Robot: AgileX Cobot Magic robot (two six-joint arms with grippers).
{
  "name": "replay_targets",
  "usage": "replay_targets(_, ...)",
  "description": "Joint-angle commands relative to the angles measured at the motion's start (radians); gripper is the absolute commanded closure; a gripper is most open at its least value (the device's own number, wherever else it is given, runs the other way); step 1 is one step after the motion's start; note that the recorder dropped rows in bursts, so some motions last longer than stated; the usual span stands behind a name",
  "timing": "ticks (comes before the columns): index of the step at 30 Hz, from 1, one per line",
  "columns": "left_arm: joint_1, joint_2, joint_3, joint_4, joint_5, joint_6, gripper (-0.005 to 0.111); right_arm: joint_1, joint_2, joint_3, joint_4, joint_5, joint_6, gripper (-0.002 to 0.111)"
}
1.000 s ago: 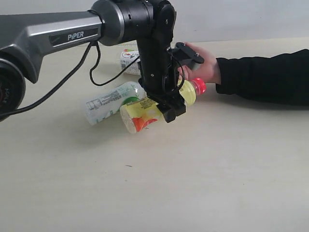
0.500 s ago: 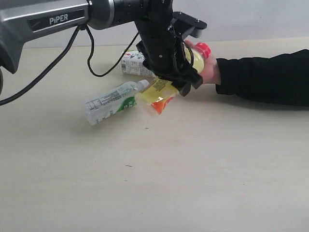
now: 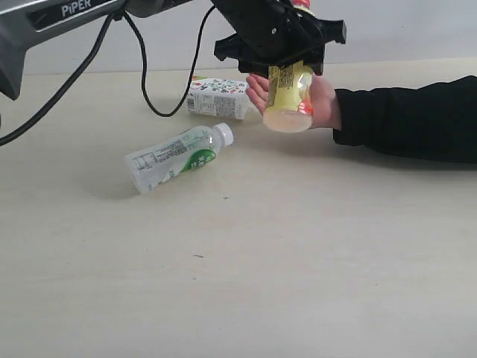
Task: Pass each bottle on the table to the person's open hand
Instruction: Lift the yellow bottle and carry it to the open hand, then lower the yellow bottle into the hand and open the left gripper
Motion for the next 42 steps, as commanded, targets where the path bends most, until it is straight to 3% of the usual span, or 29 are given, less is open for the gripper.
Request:
replay_targets(1,0.037,0.007,-0.044,-0.135,-0.020,-0.020,0.105,-0.004,-0.004,0.005,0.000,-0.011,-0.001,0.108)
replay_targets(11,0.146,0.043,-0.060,-0.447,-0.020,0.033,0.105,-0.004,-0.004,0.005,0.000,-0.011,-0.001,0.108)
replay_targets(23,0.159,0.136,-0.060,-0.803,-0.092,0.222,0.105,-0.004,-0.004,0.005,0.000,-0.011,-0.001,0.108)
replay_targets(42,0.161,0.151,-0.060,-0.680,-0.004,0.235,0.105,-0.004,-0.004,0.005,0.000,-0.011,-0.001,0.108)
